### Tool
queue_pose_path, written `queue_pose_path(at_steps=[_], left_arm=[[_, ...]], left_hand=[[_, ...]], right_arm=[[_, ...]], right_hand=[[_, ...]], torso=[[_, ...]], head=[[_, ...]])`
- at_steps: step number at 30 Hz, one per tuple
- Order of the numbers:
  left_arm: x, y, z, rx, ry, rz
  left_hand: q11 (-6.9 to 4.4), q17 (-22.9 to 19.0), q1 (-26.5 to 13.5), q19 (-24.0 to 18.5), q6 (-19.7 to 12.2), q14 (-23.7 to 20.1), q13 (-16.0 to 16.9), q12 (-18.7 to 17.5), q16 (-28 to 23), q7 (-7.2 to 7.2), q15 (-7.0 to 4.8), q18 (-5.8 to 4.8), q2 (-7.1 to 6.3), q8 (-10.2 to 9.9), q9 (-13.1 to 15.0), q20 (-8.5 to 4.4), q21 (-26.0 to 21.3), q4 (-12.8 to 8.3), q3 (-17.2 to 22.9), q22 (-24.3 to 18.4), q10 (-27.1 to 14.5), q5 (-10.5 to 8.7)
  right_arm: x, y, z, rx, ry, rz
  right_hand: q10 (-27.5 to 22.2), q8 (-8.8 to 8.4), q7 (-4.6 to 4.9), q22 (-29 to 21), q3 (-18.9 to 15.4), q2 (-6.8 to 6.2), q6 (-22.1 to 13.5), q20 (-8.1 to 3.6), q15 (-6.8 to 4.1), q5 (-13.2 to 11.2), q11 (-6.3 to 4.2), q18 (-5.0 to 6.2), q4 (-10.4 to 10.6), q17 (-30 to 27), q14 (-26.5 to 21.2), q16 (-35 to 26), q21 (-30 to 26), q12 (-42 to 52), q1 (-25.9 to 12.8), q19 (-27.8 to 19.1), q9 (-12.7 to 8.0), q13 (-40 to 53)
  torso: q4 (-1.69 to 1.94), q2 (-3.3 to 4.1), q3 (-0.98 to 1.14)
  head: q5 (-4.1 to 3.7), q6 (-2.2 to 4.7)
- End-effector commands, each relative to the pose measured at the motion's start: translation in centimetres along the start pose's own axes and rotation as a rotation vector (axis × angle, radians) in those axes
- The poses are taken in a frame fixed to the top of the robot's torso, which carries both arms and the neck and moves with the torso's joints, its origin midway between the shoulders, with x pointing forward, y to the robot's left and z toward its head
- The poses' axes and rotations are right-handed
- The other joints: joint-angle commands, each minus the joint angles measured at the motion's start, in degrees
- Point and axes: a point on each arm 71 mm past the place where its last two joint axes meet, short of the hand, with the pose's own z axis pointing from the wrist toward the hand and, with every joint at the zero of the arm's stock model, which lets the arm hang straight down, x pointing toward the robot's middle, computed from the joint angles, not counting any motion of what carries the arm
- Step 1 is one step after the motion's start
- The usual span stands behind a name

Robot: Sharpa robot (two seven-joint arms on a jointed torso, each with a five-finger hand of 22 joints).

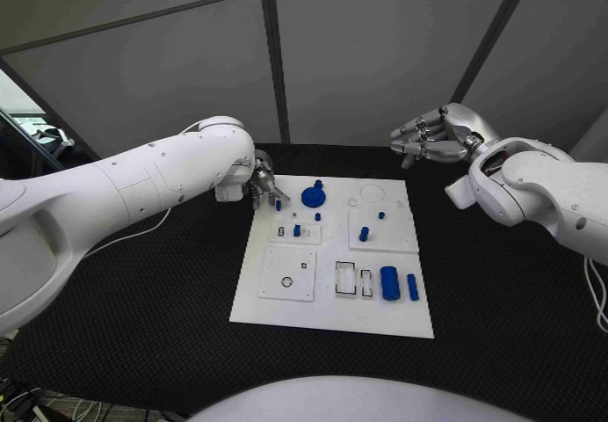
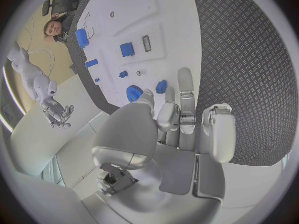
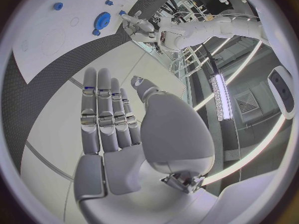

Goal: Assemble the parts on the task board

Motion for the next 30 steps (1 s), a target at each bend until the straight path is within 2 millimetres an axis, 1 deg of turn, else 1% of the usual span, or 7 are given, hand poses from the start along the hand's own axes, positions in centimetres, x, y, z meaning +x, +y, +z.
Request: queue_pose_path(at_steps=[1,5,10,17,24,26,30], left_arm=[[0.0,-0.07,-0.02,-0.005,0.007,0.002],[0.03,-0.11,0.02,-0.005,0.009,0.003],[0.1,-0.19,0.06,-0.001,0.014,0.006],[0.16,-0.29,0.1,0.005,0.02,0.009],[0.18,-0.31,0.13,0.01,0.021,0.009],[0.17,-0.33,0.14,0.012,0.019,0.008],[0.18,-0.38,0.15,0.018,0.016,0.006]], left_hand=[[-0.04,0.08,0.66,1.98,0.38,0.08,0.05,0.26,-0.23,-0.09,0.18,-0.47,-0.05,-0.29,-0.13,0.27,0.37,-0.57,0.04,5.98,0.39,0.25],[-0.05,0.09,1.0,1.99,0.41,0.08,0.04,0.25,-0.24,-0.11,0.17,-0.47,0.08,-0.29,-0.28,0.26,0.38,-0.83,0.13,6.01,0.39,0.26],[-0.09,0.09,1.58,2.0,0.47,0.08,0.07,0.29,-0.25,-0.15,0.15,-0.48,0.35,-0.28,-0.5,0.25,0.4,-1.26,0.36,6.06,0.42,0.27],[-0.2,0.1,2.55,2.09,0.79,0.11,0.23,0.43,-0.25,-0.3,0.11,-0.53,0.76,-0.24,-0.89,0.25,0.54,-2.05,0.79,6.28,0.59,0.27],[-0.5,0.12,4.53,2.1,1.43,0.11,0.27,0.44,-0.28,-0.68,-0.05,-0.53,2.17,-0.19,-1.52,0.15,0.54,-3.58,2.41,6.34,0.69,0.31],[-0.65,0.12,5.32,2.1,1.58,0.12,0.28,0.42,-0.29,-0.83,-0.14,-0.53,2.9,-0.25,-1.68,0.08,0.53,-4.2,3.35,6.35,0.72,0.34],[-0.78,0.13,7.47,2.06,1.36,0.09,0.2,0.24,-0.33,-0.93,-0.26,-0.51,4.2,-0.65,-2.15,-0.09,0.44,-6.32,6.56,6.3,0.69,0.37]], right_arm=[[0.03,0.2,0.07,-0.01,0.006,0.0],[0.07,0.22,0.09,-0.011,0.007,0.0],[0.09,0.23,0.1,-0.011,0.008,0.0],[0.09,0.24,0.1,-0.011,0.008,0.0],[0.1,0.27,0.09,-0.013,0.006,0.0],[0.11,0.29,0.09,-0.014,0.006,0.0],[0.11,0.3,0.09,-0.016,0.005,0.0]], right_hand=[[0.46,0.02,0.03,-0.09,0.17,0.09,0.36,-0.06,-0.03,0.39,0.12,0.21,0.08,-0.09,0.32,0.04,-0.24,0.07,0.02,0.36,0.0,-0.09],[0.46,0.02,0.03,-0.09,0.17,0.09,0.36,-0.06,-0.03,0.39,0.12,0.21,0.08,-0.09,0.32,0.04,-0.24,0.07,0.02,0.36,0.0,-0.09],[0.46,0.02,0.03,-0.09,0.17,0.09,0.36,-0.06,-0.03,0.39,0.12,0.21,0.08,-0.09,0.32,0.04,-0.24,0.07,0.02,0.36,0.0,-0.09],[0.46,0.02,0.03,-0.09,0.17,0.09,0.36,-0.06,-0.03,0.39,0.12,0.21,0.08,-0.09,0.32,0.04,-0.24,0.07,0.02,0.36,0.0,-0.09],[0.47,0.0,0.03,-0.13,0.18,0.08,0.37,-0.06,-0.03,0.47,0.12,0.2,0.12,-0.12,0.33,0.02,-0.29,0.06,-0.02,0.4,-0.01,-0.13],[0.47,0.0,0.03,-0.13,0.18,0.08,0.37,-0.06,-0.03,0.47,0.12,0.2,0.12,-0.12,0.33,0.02,-0.29,0.06,-0.02,0.4,-0.01,-0.13],[0.45,0.0,0.03,-0.15,0.18,0.07,0.37,-0.06,-0.02,0.48,0.12,0.19,0.13,-0.14,0.32,0.01,-0.31,0.05,-0.03,0.4,-0.01,-0.15]], torso=[[0.02,-0.04,0.03],[0.02,-0.02,-0.01],[-0.02,-0.02,0.04],[-0.01,-0.01,0.02],[0.0,0.0,0.04],[-0.02,-0.02,0.02],[0.0,-0.04,0.02]], head=[[0.05,-0.07],[0.08,-0.06],[0.1,-0.06],[0.05,-0.16],[0.06,-0.32],[0.07,-0.31],[0.07,-0.4]])
